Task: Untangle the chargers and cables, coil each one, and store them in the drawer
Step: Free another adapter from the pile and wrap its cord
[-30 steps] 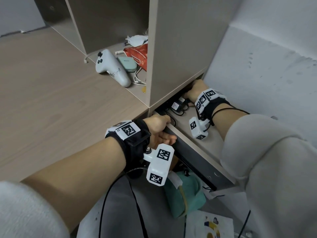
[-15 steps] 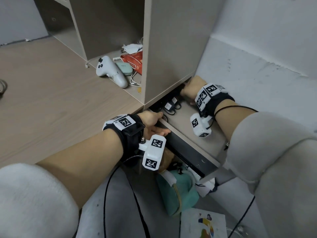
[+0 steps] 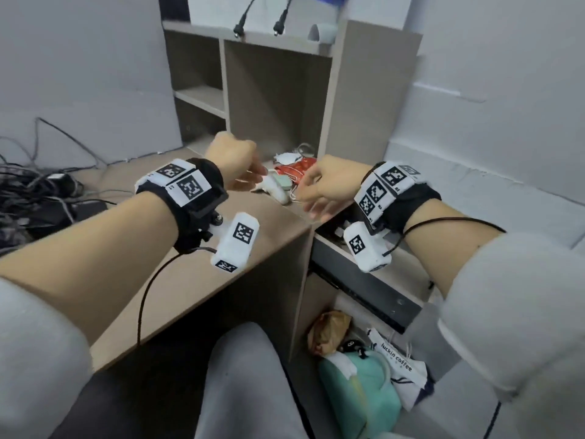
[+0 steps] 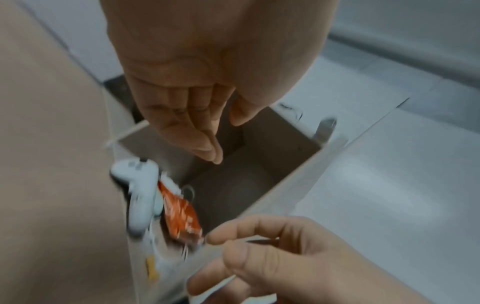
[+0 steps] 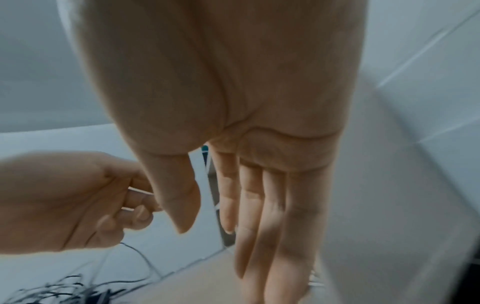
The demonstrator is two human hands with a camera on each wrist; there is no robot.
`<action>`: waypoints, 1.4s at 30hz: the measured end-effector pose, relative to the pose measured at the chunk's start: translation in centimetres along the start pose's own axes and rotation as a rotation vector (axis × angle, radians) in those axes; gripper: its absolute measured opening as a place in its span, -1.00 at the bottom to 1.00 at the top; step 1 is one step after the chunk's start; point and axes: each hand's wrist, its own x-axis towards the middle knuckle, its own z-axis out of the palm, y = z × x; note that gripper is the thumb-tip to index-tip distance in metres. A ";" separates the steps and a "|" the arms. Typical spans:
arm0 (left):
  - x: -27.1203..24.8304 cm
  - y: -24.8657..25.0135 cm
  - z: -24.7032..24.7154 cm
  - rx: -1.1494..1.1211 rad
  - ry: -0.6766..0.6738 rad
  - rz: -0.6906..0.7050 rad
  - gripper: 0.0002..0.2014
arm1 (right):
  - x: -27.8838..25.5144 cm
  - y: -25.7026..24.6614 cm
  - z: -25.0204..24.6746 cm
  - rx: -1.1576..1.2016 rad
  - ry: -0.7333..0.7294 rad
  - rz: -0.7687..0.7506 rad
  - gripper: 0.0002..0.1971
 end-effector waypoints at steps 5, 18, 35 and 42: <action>-2.2 2.2 -11.2 0.101 0.167 0.121 -0.77 | 2.3 -9.8 4.8 0.029 0.040 -0.179 -0.85; -3.6 -6.7 -38.8 0.611 0.465 -0.123 -0.66 | 14.0 -28.5 23.5 -0.312 -0.117 -0.555 -0.24; 3.8 -13.7 -44.6 0.948 -0.138 -0.324 -0.14 | 25.5 -33.1 31.5 -0.736 -0.183 -0.425 0.37; 3.1 -12.6 -45.8 0.417 -0.071 -0.094 -0.31 | 25.3 -33.3 31.1 -0.571 -0.224 -0.522 -0.01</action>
